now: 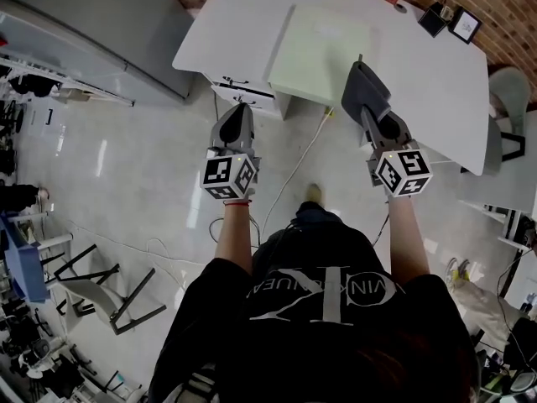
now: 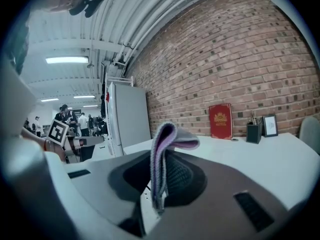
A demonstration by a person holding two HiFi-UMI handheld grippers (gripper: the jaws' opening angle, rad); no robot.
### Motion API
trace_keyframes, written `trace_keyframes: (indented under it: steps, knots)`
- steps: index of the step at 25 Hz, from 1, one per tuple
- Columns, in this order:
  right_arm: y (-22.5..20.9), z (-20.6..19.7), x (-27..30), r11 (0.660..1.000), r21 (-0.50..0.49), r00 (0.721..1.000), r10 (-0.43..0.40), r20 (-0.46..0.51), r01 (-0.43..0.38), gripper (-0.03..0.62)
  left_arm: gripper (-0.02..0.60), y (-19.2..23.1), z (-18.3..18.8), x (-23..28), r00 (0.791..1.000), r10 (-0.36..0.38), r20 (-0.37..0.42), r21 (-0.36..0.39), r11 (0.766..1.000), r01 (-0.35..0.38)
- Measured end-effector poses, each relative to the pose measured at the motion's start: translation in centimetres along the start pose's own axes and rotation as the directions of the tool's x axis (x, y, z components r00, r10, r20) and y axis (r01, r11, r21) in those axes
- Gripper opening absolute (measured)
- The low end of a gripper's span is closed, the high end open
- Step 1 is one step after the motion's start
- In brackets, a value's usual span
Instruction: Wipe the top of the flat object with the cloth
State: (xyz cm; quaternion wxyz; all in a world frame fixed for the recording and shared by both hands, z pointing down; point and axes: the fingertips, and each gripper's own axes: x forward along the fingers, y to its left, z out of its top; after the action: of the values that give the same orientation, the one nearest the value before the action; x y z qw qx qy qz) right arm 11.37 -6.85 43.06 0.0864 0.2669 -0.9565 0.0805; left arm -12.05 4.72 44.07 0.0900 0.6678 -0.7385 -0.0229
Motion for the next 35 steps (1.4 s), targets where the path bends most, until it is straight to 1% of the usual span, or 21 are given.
trace_keyframes:
  steps: [3,8,14,18,21,26,30,35]
  knots:
    - [-1.2,0.3,1.1,1.0,-0.001,1.0,0.002,-0.004,-0.002,0.049,0.012,-0.5,0.4,2.3,1.0,-0.018,0.006,0.002,1.0,0.018]
    - [-2.4,0.6,2.1,1.0,0.001,1.0,0.009,-0.002,-0.009,0.05,0.012,-1.2,0.0,5.1,0.999,-0.046,-0.026,0.016,0.999,0.046]
    - [-2.8,1.3,2.6,1.0,-0.006,1.0,0.022,0.009,-0.022,0.051,0.012,-1.5,1.0,6.9,0.997,-0.077,-0.022,0.019,0.997,0.077]
    - [-3.4,1.9,3.7,1.0,0.001,1.0,0.017,0.012,-0.017,0.051,0.012,-1.6,1.2,8.7,0.993,-0.112,-0.033,0.016,0.994,0.112]
    - [-3.6,1.9,5.1,1.0,0.003,1.0,0.015,0.001,-0.015,0.05,0.012,-1.0,0.9,10.7,0.99,-0.13,-0.047,0.008,0.991,0.13]
    - [-4.6,1.9,8.3,1.0,0.019,1.0,-0.001,-0.02,0.002,0.051,0.012,0.0,0.7,14.3,0.981,-0.178,-0.074,0.012,0.984,0.18]
    - [-5.1,2.6,11.5,0.999,0.039,1.0,-0.009,-0.021,0.009,0.051,0.012,1.7,0.9,17.1,0.972,-0.212,-0.1,0.015,0.977,0.214]
    - [-5.3,3.3,15.3,0.998,0.057,1.0,-0.012,-0.026,0.013,0.051,0.012,3.7,0.8,20.2,0.961,-0.245,-0.126,0.0,0.969,0.247]
